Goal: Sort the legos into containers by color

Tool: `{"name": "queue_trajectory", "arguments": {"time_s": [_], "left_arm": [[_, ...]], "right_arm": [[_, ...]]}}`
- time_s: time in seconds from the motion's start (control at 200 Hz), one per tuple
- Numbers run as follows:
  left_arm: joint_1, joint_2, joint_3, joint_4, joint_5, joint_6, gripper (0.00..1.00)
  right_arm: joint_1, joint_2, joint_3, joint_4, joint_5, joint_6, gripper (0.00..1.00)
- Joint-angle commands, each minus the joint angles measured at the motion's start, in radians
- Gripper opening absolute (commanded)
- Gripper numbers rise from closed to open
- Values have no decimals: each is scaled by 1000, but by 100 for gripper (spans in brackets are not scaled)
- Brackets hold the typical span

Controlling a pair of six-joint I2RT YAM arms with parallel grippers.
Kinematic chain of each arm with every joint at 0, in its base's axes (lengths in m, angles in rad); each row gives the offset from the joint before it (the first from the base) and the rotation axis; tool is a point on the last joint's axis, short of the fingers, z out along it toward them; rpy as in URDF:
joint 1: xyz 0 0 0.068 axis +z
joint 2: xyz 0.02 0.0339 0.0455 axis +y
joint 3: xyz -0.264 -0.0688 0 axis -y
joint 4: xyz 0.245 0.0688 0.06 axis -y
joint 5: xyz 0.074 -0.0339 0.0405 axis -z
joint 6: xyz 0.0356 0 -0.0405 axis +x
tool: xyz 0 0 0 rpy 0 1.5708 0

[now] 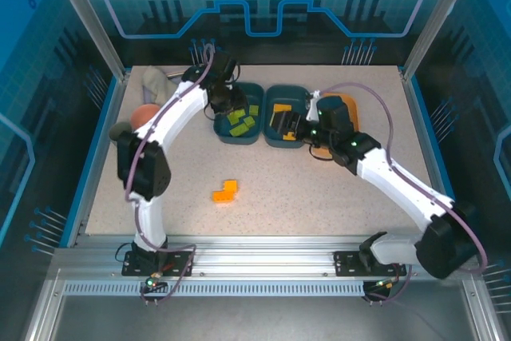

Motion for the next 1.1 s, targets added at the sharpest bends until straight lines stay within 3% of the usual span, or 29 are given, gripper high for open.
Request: {"name": "queue_trajectory", "arguments": {"time_s": [0.0, 0.285, 0.485, 0.74, 0.8, 0.9, 1.095], "left_arm": [[32, 141, 154, 15, 79, -153, 34], [73, 438, 447, 84, 80, -445, 33], [85, 544, 509, 132, 79, -599, 32], [95, 599, 522, 218, 78, -700, 35], [97, 603, 524, 226, 84, -713, 40], [98, 596, 531, 221, 90, -711, 56], [98, 517, 531, 189, 113, -666, 63]], "right_arm": [[-21, 72, 74, 166, 18, 61, 86], [-91, 171, 126, 215, -10, 122, 87], [-118, 158, 87, 199, -23, 122, 87], [-127, 149, 70, 181, -38, 108, 87], [-127, 148, 73, 165, -48, 102, 87], [-125, 145, 68, 130, -57, 85, 87], [-76, 129, 92, -35, -23, -69, 86]]}}
